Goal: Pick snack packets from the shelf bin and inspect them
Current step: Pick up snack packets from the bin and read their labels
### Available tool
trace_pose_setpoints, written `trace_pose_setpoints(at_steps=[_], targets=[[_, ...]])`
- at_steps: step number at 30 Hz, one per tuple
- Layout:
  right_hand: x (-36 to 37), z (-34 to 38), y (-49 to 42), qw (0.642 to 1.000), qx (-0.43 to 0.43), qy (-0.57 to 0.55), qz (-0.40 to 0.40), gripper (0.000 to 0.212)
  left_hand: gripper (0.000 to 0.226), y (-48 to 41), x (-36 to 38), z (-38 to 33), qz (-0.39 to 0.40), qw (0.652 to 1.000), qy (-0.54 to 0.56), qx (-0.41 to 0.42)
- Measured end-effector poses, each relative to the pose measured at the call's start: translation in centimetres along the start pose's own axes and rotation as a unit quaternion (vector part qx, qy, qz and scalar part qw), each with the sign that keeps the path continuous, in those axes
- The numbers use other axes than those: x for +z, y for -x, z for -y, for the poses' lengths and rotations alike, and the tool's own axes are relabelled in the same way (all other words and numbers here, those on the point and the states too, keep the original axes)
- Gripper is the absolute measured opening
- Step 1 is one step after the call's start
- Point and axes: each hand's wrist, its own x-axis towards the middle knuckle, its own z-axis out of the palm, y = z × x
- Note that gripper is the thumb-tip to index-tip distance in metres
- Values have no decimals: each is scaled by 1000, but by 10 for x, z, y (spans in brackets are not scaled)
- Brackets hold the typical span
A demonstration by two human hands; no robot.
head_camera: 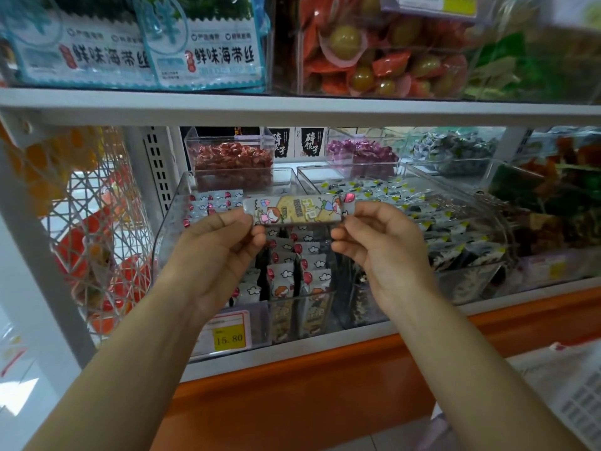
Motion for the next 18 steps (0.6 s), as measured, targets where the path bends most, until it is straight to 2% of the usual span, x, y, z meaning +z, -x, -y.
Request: trace_pose_setpoints(at_steps=[6, 10, 13, 18], targets=[[1, 1, 0, 999, -17, -4, -27, 22, 14, -1, 0, 1, 35, 997, -68, -7], [3, 3, 2, 999, 10, -40, -19, 6, 17, 2, 0, 5, 35, 987, -156, 32], [2, 1, 3, 1000, -2, 9, -7, 12, 16, 3, 0, 4, 36, 983, -176, 48], [2, -3, 1, 999, -10, 37, -6, 5, 29, 5, 3, 6, 63, 969, -231, 56]])
